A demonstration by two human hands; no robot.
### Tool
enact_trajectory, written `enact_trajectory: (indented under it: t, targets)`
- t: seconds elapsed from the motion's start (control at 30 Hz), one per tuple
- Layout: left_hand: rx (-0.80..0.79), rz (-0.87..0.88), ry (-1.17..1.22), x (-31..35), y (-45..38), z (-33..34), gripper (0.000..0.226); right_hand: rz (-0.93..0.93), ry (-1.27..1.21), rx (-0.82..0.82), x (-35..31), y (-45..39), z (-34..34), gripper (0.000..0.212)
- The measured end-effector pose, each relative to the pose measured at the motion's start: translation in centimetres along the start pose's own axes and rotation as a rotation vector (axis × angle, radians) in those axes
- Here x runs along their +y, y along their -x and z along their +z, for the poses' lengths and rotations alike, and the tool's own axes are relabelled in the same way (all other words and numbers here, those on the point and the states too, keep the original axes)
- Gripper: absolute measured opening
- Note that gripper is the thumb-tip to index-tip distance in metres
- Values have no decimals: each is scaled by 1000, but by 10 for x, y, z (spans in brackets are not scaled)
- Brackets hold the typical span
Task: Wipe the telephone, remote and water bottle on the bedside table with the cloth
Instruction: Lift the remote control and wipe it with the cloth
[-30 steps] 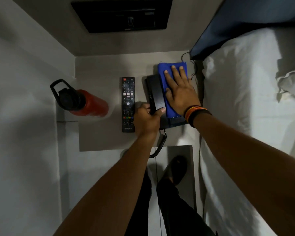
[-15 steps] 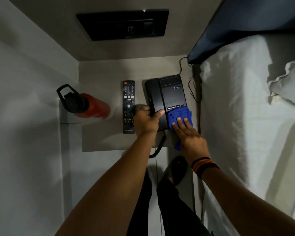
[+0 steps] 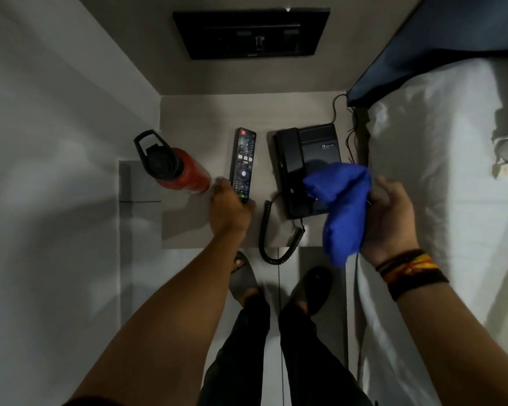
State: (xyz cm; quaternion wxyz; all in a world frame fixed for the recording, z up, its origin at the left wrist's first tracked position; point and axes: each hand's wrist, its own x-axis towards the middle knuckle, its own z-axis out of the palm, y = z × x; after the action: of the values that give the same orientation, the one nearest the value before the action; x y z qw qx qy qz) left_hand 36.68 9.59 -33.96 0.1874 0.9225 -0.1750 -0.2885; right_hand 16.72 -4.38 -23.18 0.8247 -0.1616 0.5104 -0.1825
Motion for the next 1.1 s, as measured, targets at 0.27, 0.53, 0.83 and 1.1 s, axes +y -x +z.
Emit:
enact_trajectory:
  t: [0.27,0.53,0.83,1.1]
  targets:
    - [-309,-127,682,-2,22,-27,28,-354,799,101,-8,-32,91,19]
    - [-329,61,980,16,100,-85,41,-718,1789,-160,24,-23,137,71]
    - [-246,-189,954,-7,131,-75,66,-679,1798,-455,66,73,120,47]
    - [-304,-68,1013,17,155,-89,91,-759,1700,-208,-15,51,135,61]
